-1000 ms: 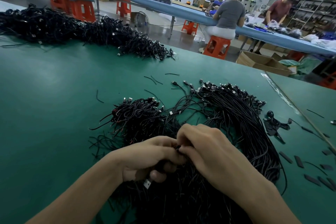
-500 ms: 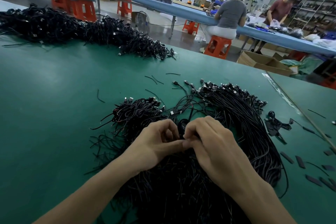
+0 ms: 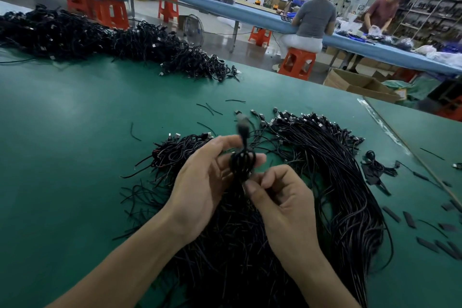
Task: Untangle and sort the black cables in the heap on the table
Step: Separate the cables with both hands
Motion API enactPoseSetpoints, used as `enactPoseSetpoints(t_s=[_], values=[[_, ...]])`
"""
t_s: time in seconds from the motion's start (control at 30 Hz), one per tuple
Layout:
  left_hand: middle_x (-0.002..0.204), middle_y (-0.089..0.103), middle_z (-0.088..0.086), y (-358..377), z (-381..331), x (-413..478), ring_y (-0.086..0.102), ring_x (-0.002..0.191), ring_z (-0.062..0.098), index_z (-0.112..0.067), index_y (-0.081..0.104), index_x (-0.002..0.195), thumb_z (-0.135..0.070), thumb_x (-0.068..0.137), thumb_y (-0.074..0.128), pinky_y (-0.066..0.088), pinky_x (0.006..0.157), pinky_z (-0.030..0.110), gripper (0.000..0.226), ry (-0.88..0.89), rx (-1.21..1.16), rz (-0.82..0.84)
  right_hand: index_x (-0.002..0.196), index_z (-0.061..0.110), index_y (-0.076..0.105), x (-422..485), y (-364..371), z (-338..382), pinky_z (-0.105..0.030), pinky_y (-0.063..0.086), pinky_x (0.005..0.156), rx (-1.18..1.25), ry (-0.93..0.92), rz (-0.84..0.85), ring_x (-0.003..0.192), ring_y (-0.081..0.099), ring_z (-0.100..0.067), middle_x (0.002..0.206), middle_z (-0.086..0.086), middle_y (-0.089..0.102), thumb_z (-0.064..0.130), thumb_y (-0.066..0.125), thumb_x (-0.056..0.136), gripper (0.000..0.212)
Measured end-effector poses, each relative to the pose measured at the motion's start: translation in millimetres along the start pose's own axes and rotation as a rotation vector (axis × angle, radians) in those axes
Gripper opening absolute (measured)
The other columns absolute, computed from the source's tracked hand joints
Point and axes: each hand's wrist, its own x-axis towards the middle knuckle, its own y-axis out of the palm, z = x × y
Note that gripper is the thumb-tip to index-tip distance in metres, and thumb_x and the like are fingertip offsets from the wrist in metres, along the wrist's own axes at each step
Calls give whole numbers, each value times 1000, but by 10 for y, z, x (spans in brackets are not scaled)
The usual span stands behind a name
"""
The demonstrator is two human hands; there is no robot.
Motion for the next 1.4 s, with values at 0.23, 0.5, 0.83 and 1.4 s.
enactPoseSetpoints(t_s=[0.23, 0.5, 0.83, 1.4], values=[[110, 70, -4, -49, -12, -68, 64, 103, 16, -30, 74, 84, -37, 83, 68, 52, 89, 28, 9, 165, 413, 41, 73, 11, 46, 132, -64, -11, -21, 53, 69, 2, 53, -47, 70, 61, -7, 71, 3, 66, -7, 66, 86, 29], [69, 56, -11, -117, 133, -21, 45, 59, 11, -25, 61, 90, -20, 73, 87, 42, 58, 20, 31, 49, 683, -37, 71, 31, 45, 136, -93, 20, -26, 41, 78, -741, -376, -205, 85, 55, -2, 77, 21, 59, 11, 74, 87, 38], [66, 70, 13, 40, 205, -7, 68, 55, 22, -1, 61, 82, -29, 74, 77, 53, 51, 26, 33, -21, 468, -58, 75, 26, 54, 144, -51, 63, -39, 47, 73, -797, -529, -193, 85, 54, -13, 81, 24, 59, -3, 79, 77, 38], [93, 76, 4, 3, 9, -34, 71, 96, 14, -25, 75, 73, -40, 87, 64, 54, 88, 31, 23, 87, 111, -80, 64, 29, 50, 109, -36, -69, -18, 51, 68, -41, 20, 72, 70, 61, -7, 69, 5, 65, -7, 67, 86, 45]])
